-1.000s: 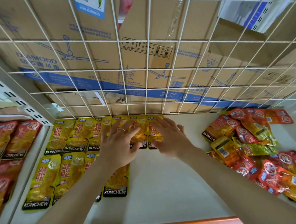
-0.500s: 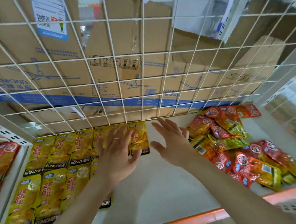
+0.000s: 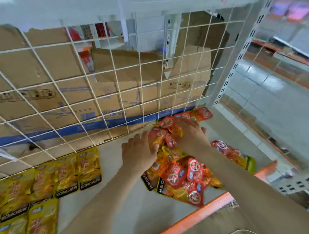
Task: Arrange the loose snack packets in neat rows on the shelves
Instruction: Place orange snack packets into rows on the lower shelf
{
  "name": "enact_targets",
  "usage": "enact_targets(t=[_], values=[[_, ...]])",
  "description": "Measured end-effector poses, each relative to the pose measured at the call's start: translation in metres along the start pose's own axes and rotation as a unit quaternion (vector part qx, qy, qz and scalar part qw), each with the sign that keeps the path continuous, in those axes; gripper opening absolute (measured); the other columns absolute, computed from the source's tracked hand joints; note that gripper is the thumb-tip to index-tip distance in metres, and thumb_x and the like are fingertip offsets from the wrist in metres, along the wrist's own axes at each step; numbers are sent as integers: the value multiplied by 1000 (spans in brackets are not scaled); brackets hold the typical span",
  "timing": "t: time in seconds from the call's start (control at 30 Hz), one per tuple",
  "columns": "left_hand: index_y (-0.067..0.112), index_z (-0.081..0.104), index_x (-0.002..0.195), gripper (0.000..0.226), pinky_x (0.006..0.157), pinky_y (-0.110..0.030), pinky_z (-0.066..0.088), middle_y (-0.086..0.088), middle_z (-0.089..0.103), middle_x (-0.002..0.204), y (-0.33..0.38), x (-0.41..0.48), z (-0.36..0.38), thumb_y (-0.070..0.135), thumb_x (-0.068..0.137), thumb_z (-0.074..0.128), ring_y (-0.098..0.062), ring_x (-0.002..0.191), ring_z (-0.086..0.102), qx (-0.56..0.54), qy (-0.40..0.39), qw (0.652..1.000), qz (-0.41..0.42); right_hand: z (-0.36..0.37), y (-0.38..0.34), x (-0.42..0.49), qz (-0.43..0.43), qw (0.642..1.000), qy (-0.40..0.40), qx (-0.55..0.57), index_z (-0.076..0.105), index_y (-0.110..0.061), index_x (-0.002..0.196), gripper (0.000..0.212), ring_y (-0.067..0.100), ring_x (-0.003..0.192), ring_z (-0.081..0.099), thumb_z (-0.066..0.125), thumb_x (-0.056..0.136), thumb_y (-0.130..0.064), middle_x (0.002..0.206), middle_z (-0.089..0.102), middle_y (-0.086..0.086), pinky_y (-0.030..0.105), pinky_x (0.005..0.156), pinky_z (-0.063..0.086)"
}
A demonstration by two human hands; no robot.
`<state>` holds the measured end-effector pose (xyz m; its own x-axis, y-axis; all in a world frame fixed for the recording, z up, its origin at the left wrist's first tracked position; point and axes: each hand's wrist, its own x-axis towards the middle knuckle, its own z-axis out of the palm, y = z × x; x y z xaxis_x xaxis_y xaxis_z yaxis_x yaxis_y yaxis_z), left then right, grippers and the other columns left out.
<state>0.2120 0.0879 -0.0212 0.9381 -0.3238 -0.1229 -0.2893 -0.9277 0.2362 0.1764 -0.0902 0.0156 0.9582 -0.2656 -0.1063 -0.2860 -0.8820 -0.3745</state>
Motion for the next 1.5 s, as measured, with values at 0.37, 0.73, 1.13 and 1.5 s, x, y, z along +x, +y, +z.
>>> enact_targets(t=[0.37, 0.73, 1.13, 1.5], values=[[28, 56, 127, 55, 102, -43, 43, 2, 63, 121, 12, 23, 14, 60, 84, 67, -24, 119, 56, -104, 22, 992, -60, 18, 14, 29, 37, 999, -30, 6, 42, -19, 141, 60, 31, 140, 30, 67, 89, -35, 147, 42, 7, 54, 113, 26], [20, 60, 110, 22, 79, -35, 56, 3, 67, 105, 19, 14, 4, 23, 91, 70, -12, 90, 65, -464, 93, 868, -148, 12, 20, 28, -37, 997, 74, -3, 63, -10, 88, 21, 26, 87, 58, 49, 95, -23, 89, 56, 2, 34, 71, 47], [17, 71, 104, 21, 92, -46, 56, -6, 76, 101, -32, -90, -67, 6, 86, 73, -28, 98, 73, -665, 185, 699, -187, -2, -44, -58, 47, 777, -31, 626, 76, -14, 93, 10, 27, 95, 69, 72, 87, -22, 96, 75, 7, 46, 91, 53], [16, 71, 97, 16, 86, -45, 57, 3, 76, 86, -94, -178, -98, 3, 88, 70, -20, 84, 72, -655, 240, 697, -167, 15, -135, -128, 30, 757, -73, 649, 70, -9, 98, 15, 24, 88, 68, 64, 91, 2, 93, 76, 11, 43, 94, 54]])
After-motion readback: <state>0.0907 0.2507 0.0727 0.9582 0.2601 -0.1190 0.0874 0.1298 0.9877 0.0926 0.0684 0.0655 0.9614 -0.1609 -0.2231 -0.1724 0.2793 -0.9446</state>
